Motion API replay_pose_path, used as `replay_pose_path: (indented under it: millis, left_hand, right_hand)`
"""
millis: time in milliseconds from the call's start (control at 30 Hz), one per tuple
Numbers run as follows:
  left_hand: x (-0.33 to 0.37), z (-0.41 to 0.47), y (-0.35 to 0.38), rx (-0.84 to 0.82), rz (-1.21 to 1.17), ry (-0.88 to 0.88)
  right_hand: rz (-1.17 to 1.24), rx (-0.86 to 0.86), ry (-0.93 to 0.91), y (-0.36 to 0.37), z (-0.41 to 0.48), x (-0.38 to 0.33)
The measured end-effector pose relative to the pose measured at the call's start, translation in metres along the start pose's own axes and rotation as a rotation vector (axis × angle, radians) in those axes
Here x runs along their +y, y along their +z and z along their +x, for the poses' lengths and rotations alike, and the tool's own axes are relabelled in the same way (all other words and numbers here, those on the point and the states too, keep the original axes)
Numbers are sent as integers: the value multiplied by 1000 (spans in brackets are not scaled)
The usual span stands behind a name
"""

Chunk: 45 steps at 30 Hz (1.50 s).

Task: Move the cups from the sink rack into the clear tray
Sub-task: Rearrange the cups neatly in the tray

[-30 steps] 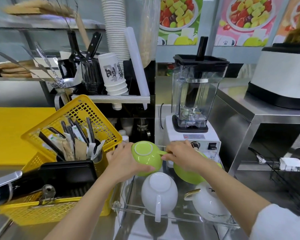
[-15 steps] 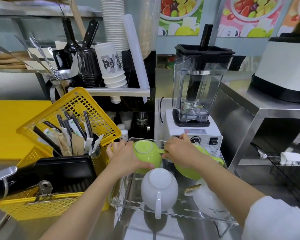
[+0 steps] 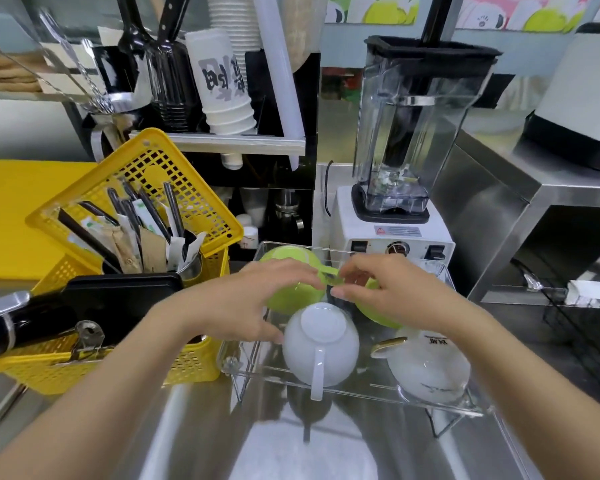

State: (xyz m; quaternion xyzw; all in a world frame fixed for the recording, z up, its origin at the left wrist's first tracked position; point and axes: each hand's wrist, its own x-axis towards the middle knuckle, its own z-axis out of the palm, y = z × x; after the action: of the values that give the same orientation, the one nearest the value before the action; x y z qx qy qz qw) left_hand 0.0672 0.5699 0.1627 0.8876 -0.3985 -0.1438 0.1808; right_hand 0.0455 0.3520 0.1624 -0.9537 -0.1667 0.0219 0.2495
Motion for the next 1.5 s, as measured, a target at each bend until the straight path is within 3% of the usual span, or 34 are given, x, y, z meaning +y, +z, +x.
replay_pose_path:
  millis: [133,233,400,533,667,867,1033,1167,1367,1500]
  left_hand:
    - [4,2,12,-79,28,24]
    - [4,7,21,-84,64,20]
    - [7,15,35,-71,-9,28]
    - [7,12,38,28,-60,11]
    - [13,7,43,168,51,-30]
    - [27,2,62,311,380,-250]
    - [37,-2,71,365,497,-421]
    - [53,-5,67,303,451,-558]
    - [42,-12,61,277,219,-351]
    - [41,-13,62,340,205,-341]
  right_hand:
    - [-62,-319,47,3,-22,-7]
    - [-190,-391,96,7,-32,-10]
    - [-357,-268,13,25,-30,-13]
    - [-356,-185,4,22,-29,-12]
    - [-356,-110,-35,17,-28,-11]
    - [-219,-60,-105,17,-25,-3]
    - [22,-144,-59,8,-32,-10]
    - [-81,-251,-28,13,-33,-10]
    - [-27,-250,8,14,-29,-5]
    - [-17,-263,-9,13,-29,-4]
